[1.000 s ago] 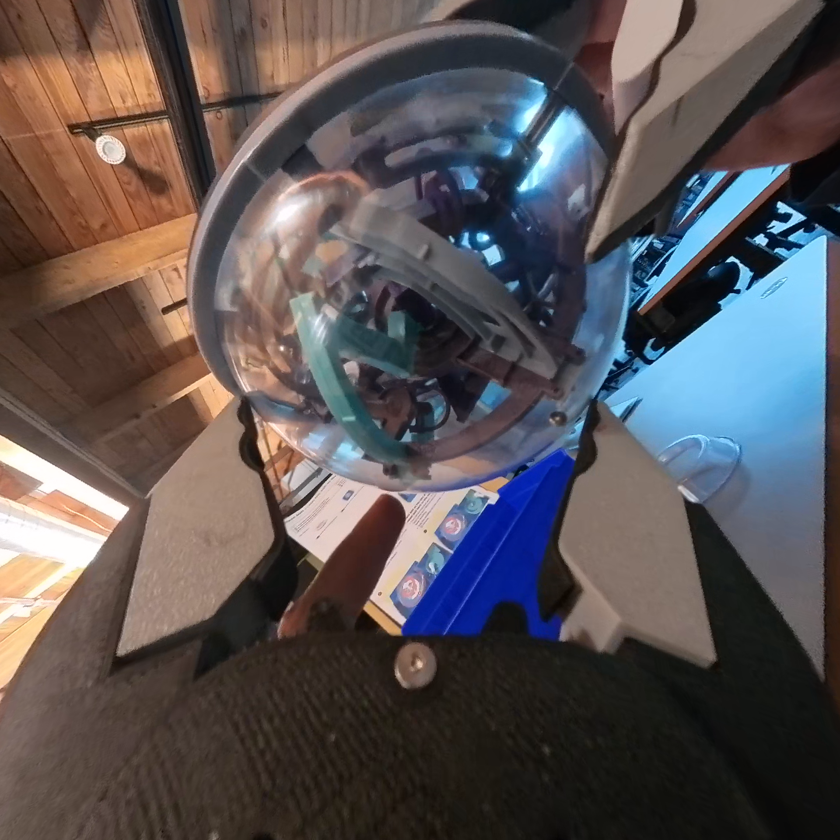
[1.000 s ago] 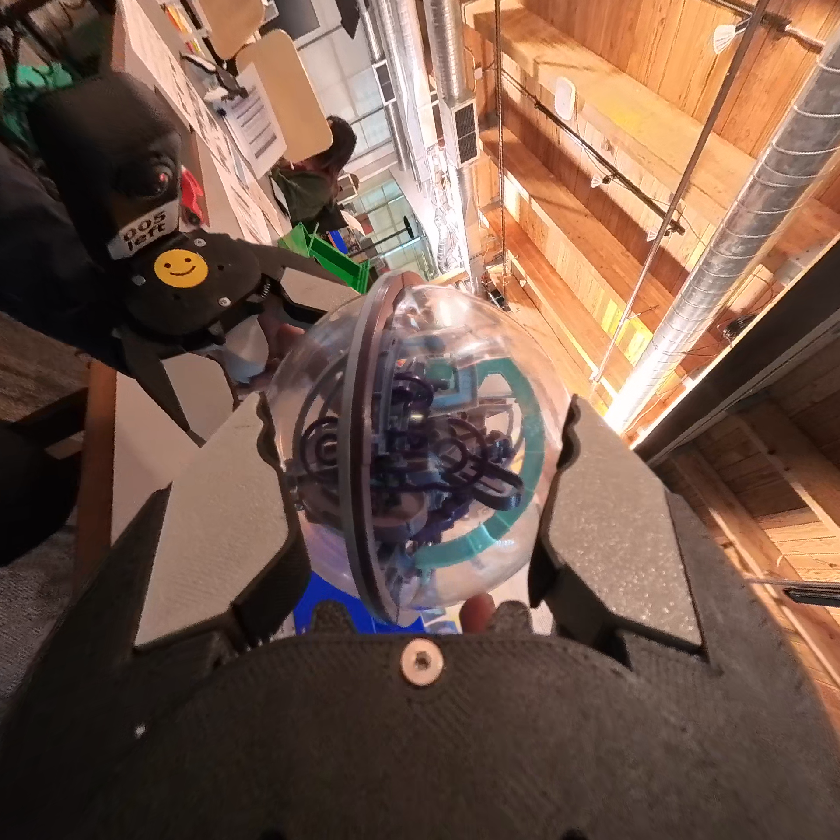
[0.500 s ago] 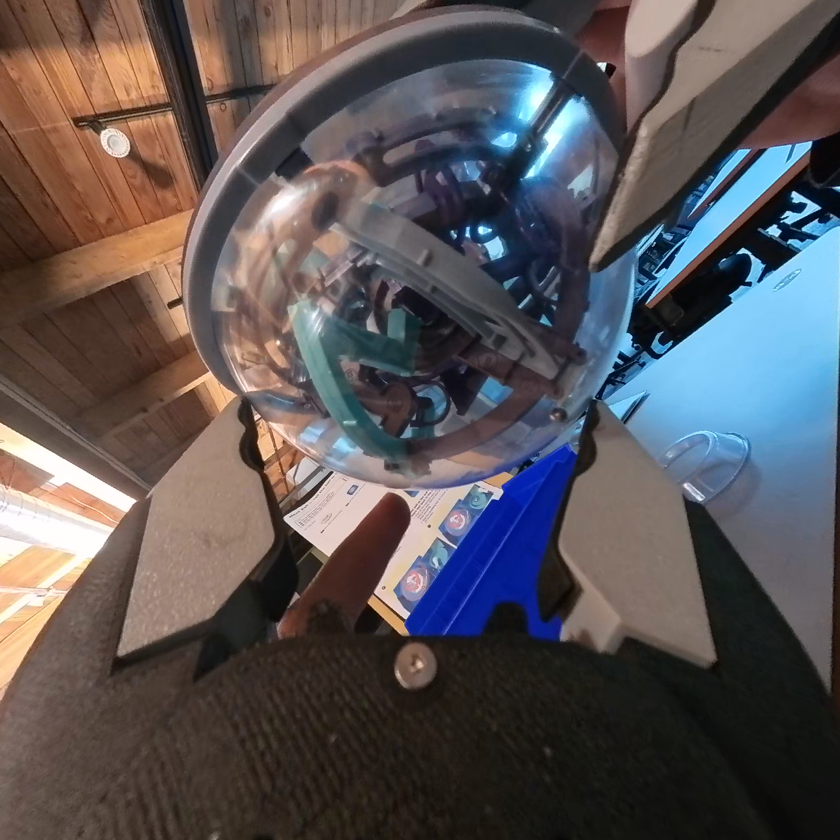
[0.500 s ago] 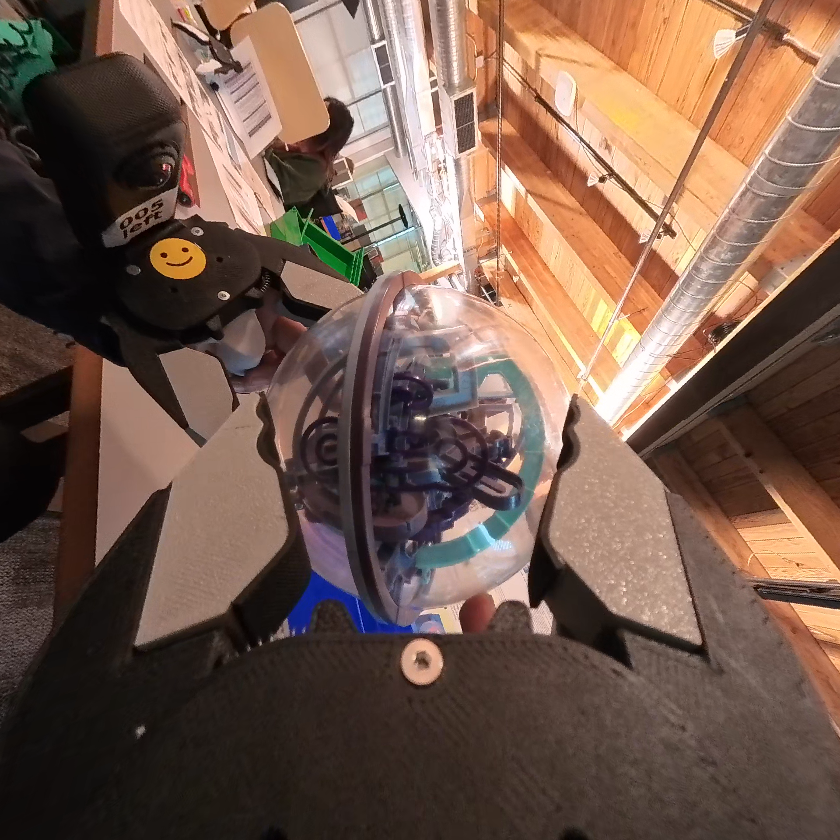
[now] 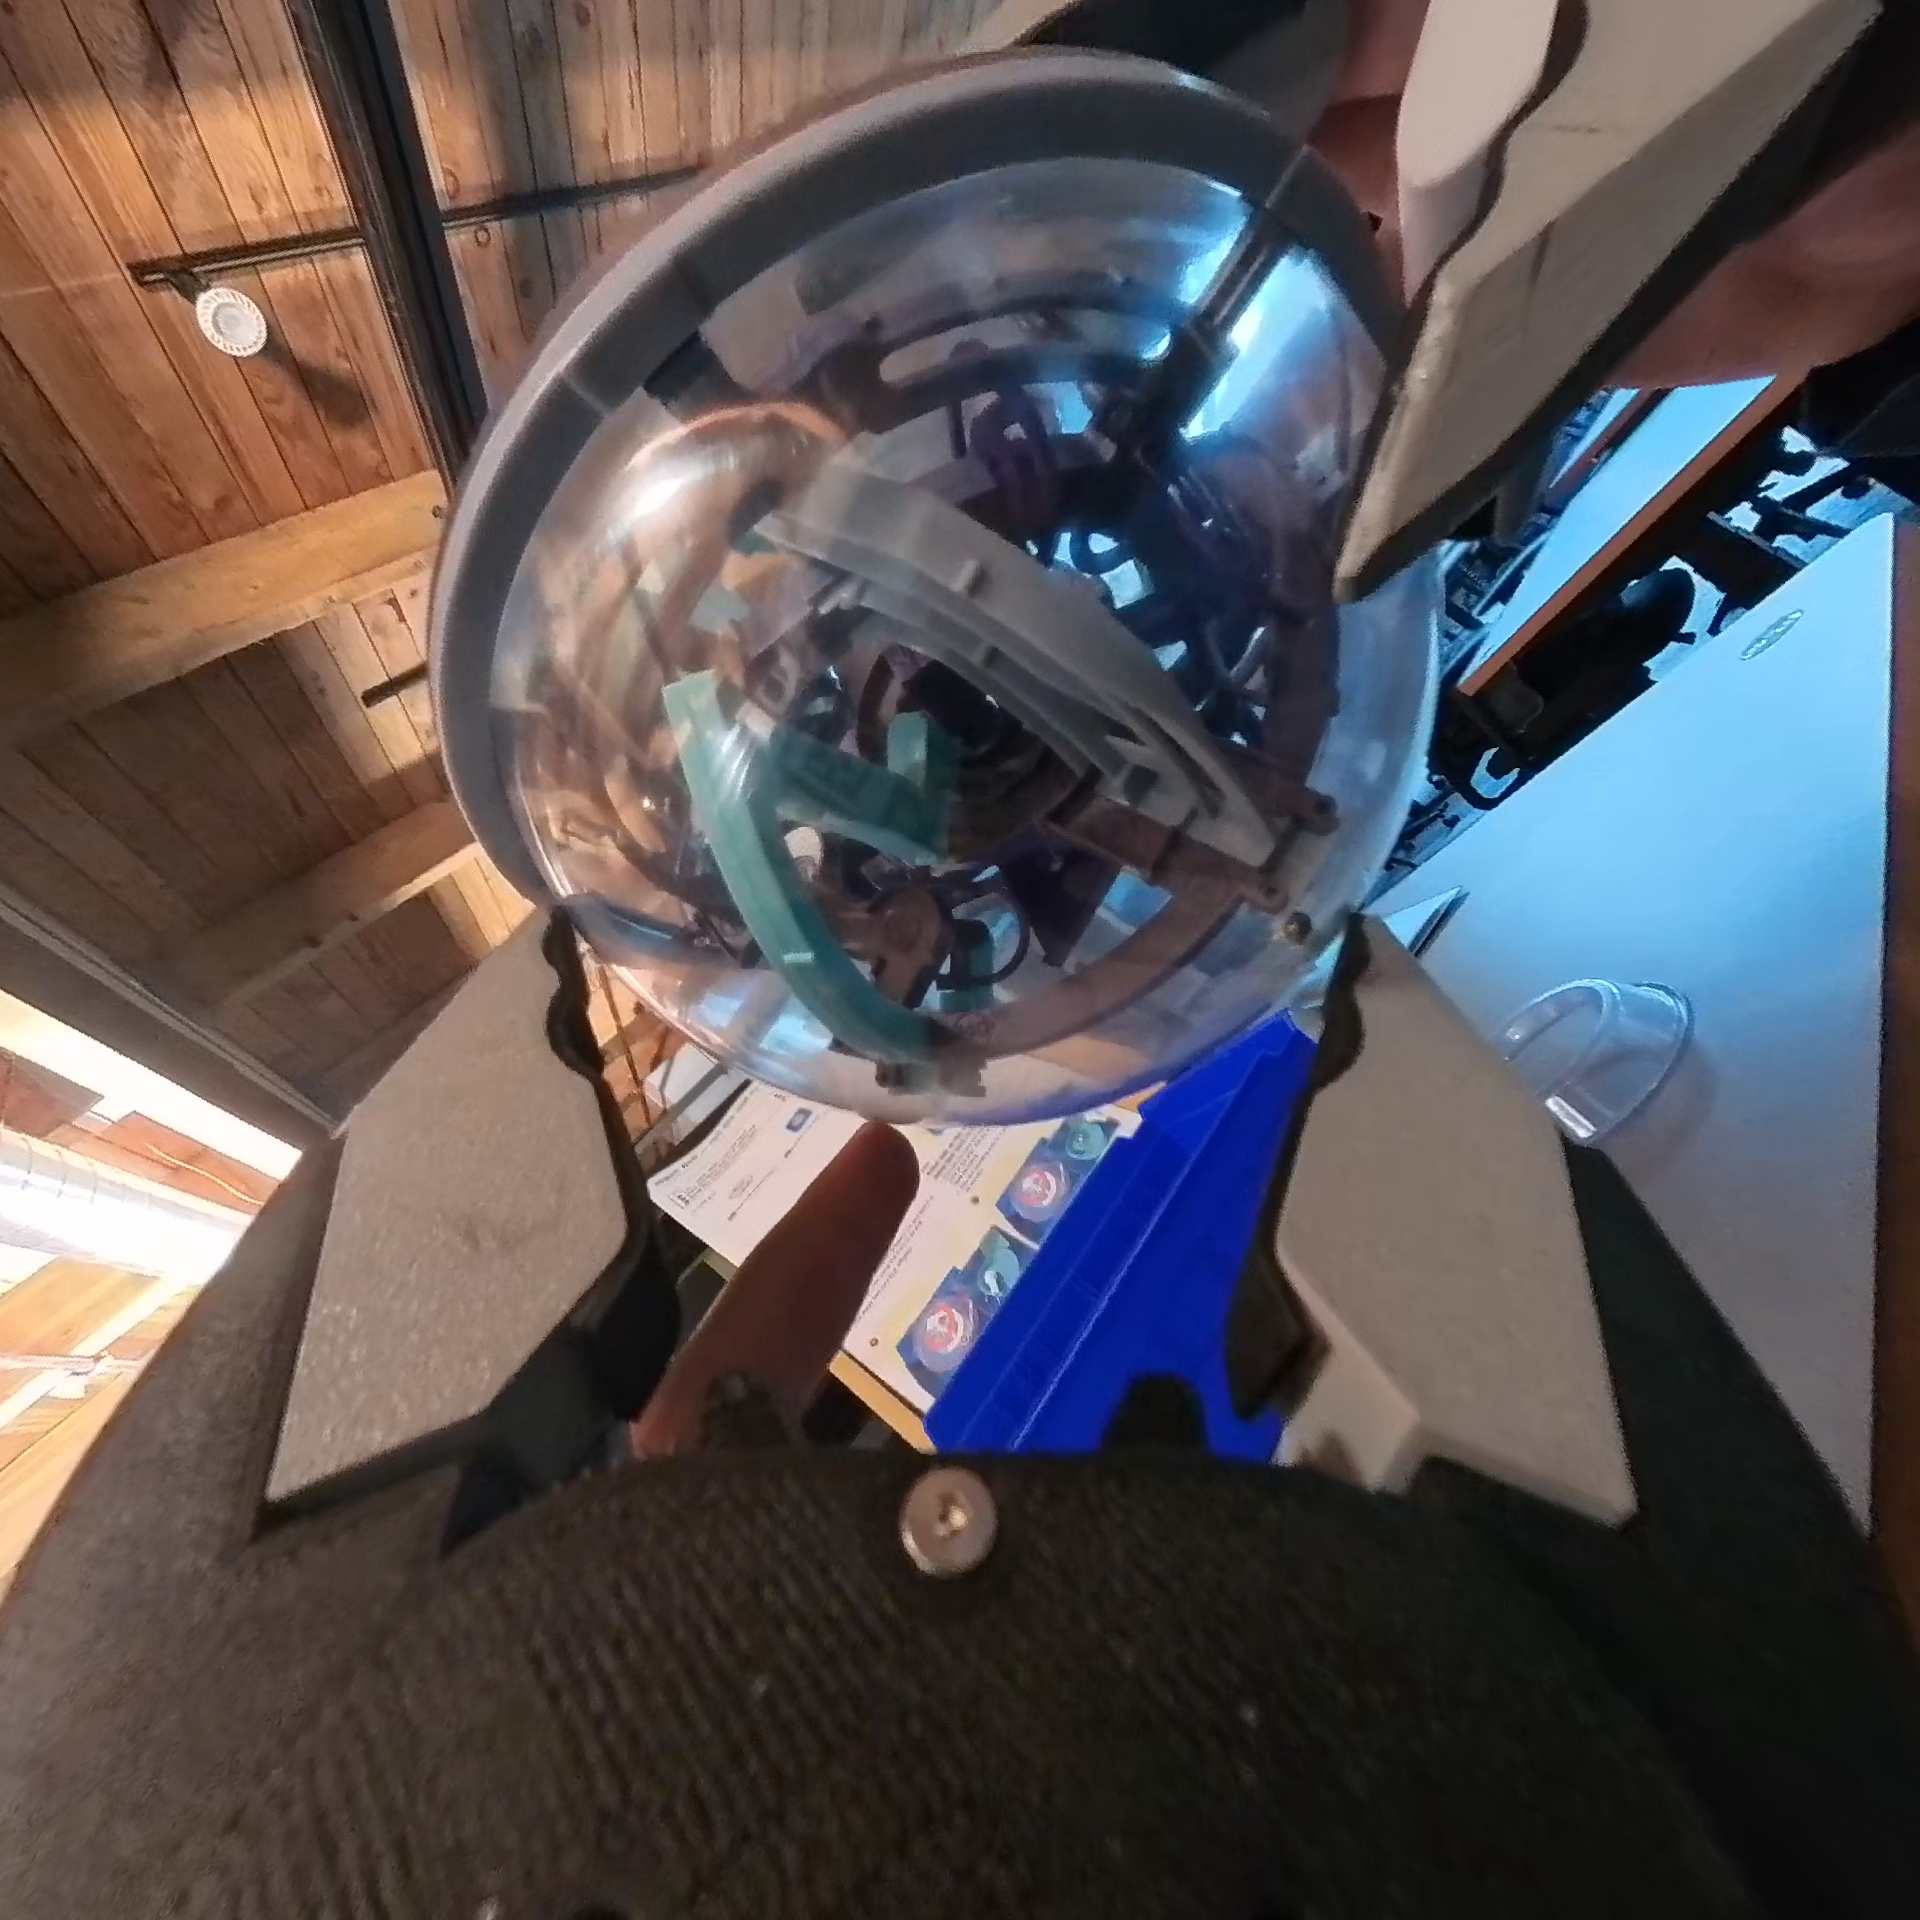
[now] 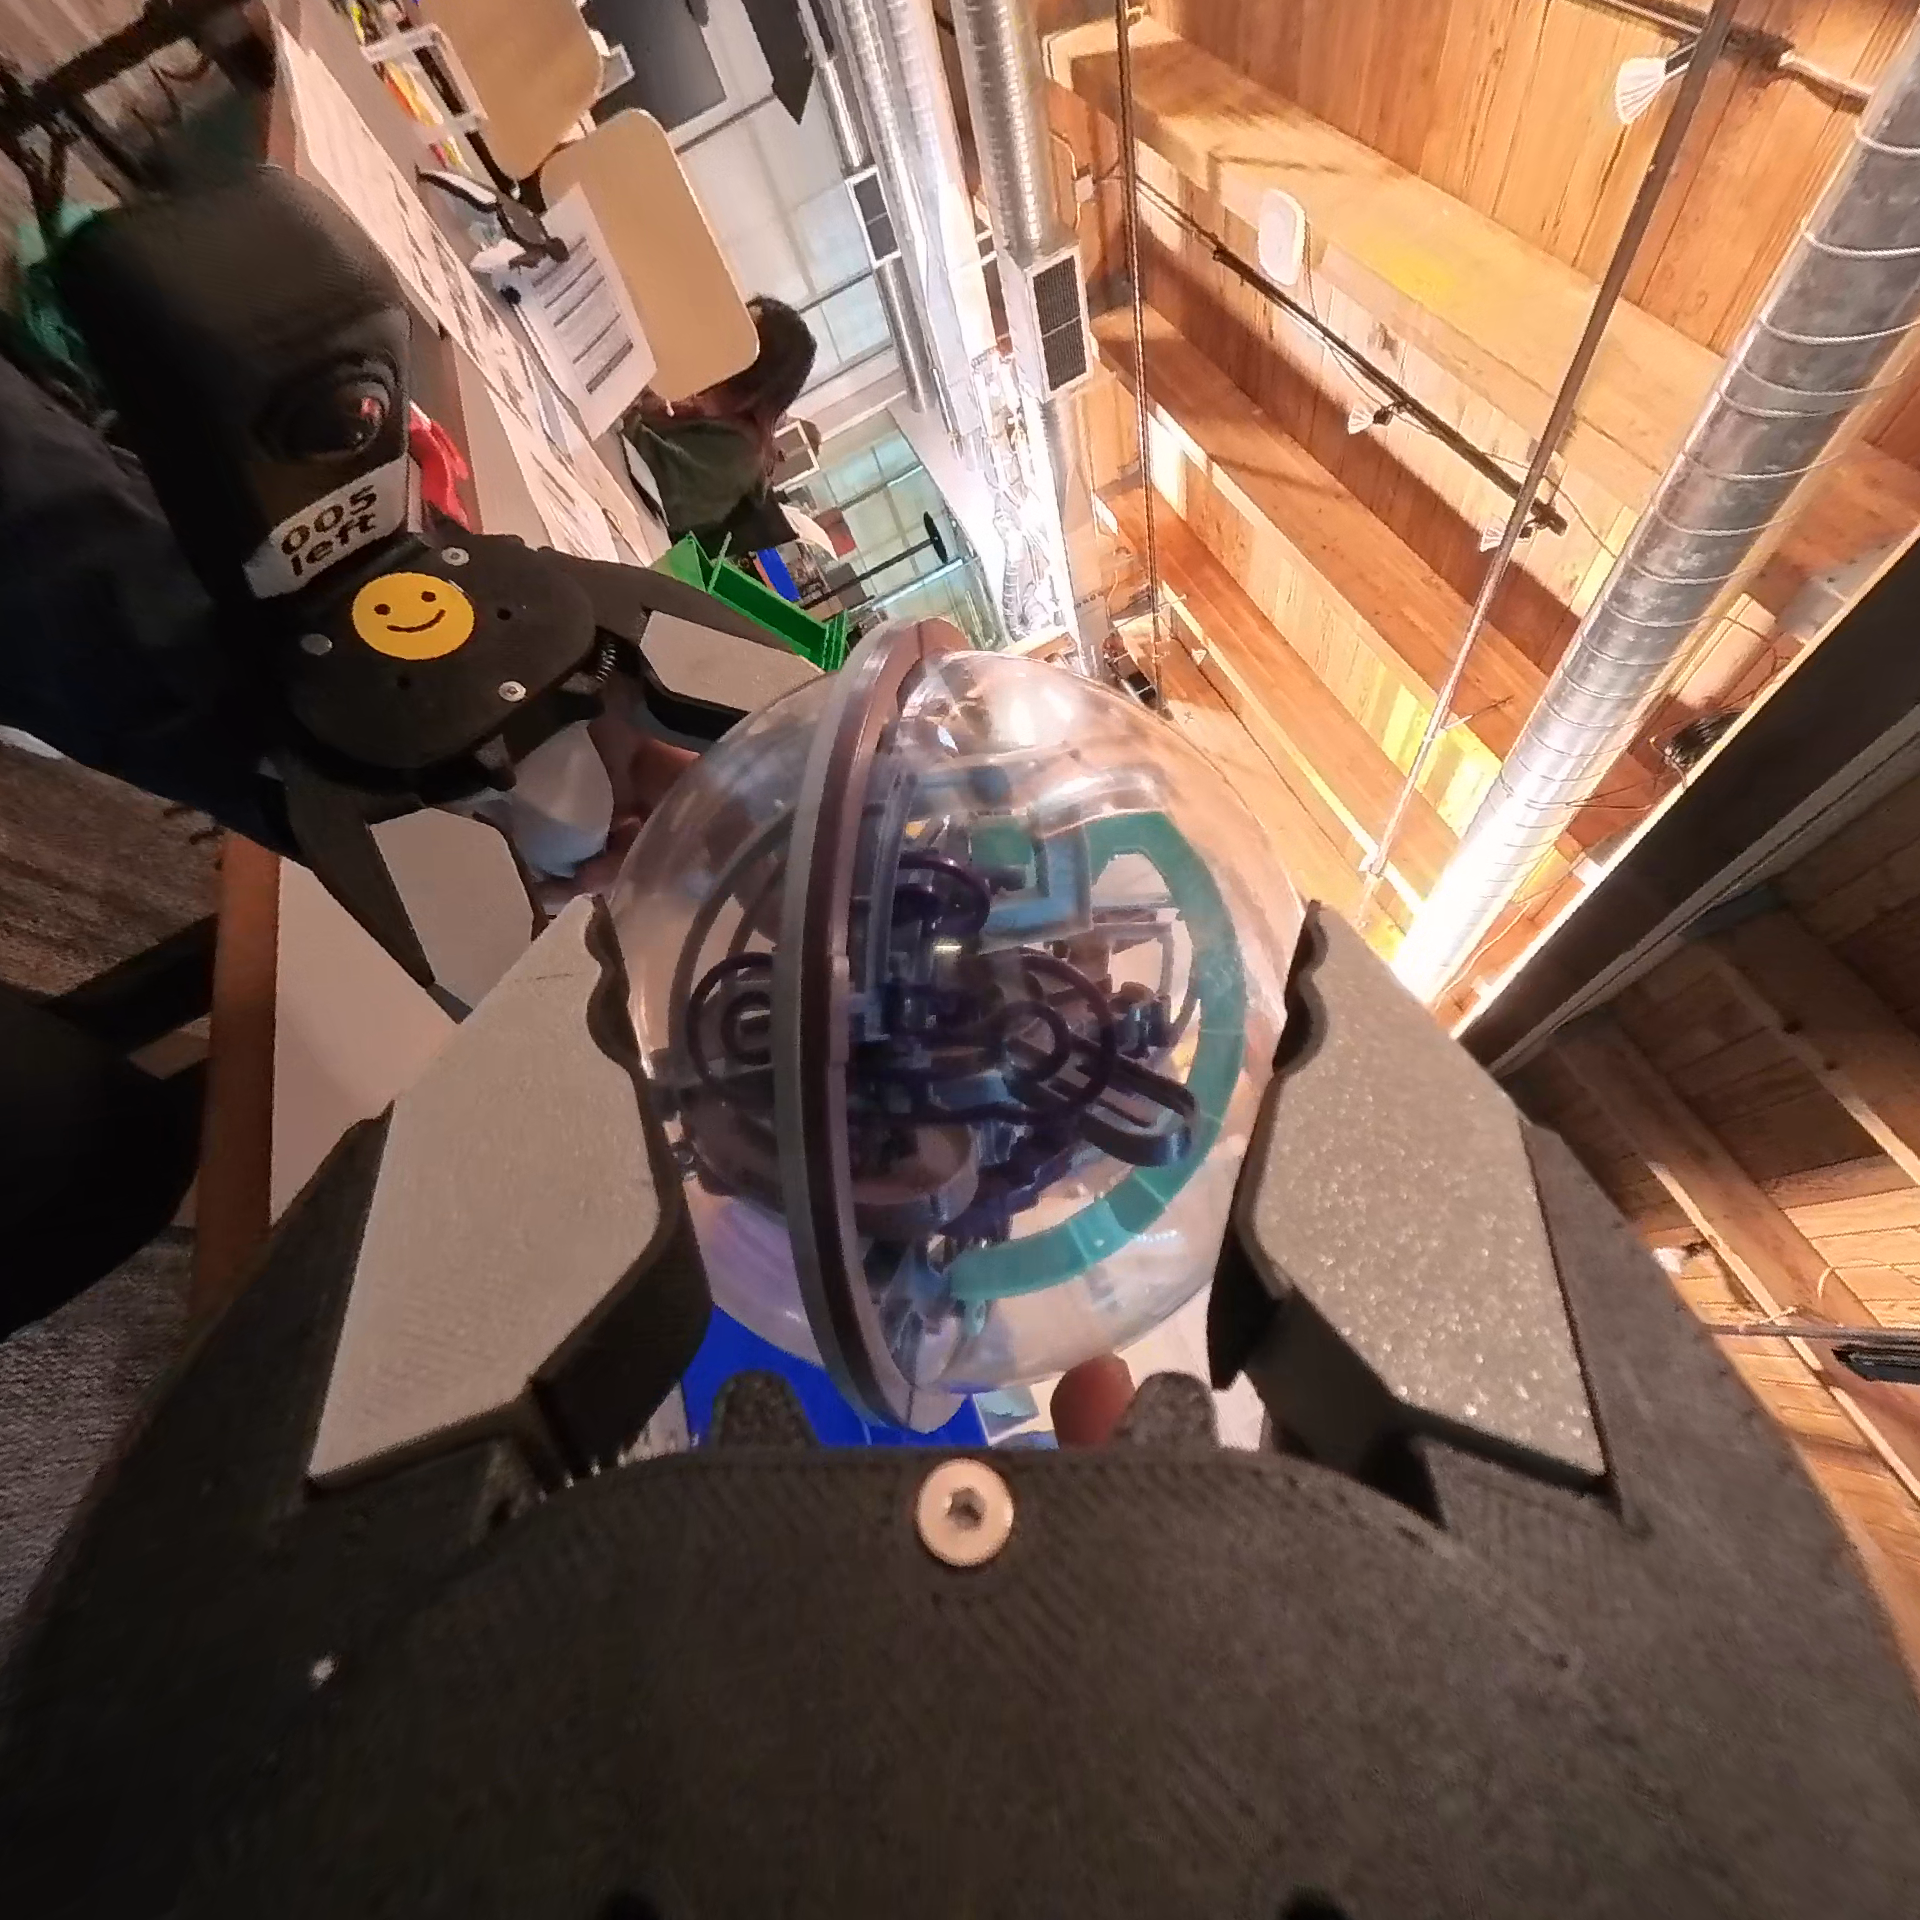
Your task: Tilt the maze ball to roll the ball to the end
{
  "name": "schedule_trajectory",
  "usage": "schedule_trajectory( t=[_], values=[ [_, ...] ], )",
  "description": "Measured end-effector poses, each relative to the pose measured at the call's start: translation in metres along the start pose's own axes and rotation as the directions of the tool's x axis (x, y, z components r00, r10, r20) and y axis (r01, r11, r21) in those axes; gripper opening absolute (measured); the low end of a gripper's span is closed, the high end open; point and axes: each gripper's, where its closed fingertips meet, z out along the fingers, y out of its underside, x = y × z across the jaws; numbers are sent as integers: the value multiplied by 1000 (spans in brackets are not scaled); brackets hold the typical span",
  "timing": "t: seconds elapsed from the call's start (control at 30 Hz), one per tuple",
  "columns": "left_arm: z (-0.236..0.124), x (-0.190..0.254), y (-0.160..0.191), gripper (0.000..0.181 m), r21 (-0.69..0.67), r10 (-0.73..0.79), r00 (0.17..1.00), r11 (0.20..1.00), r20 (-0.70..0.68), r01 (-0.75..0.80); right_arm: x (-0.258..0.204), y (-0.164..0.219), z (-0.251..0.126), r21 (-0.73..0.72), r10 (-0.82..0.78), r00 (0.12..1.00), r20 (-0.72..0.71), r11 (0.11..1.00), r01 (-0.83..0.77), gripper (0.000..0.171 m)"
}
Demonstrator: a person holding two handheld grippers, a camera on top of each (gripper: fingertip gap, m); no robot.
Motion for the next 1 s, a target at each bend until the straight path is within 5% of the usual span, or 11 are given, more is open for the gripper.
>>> schedule_trajectory(
  t=[0.7, 1.0],
  values=[
    [7, -2, -22, 137, -33, 128, 991, 991, -49, -129, 24, 7, -14, 222, 276, 960, 37, 935, -277, 123],
    [22, -34, -67, 138, 53, 357, 934, 933, -25, -356, 54, -31, -28, 366, 153, 980, -129, 926, -97, 123]
  ],
)
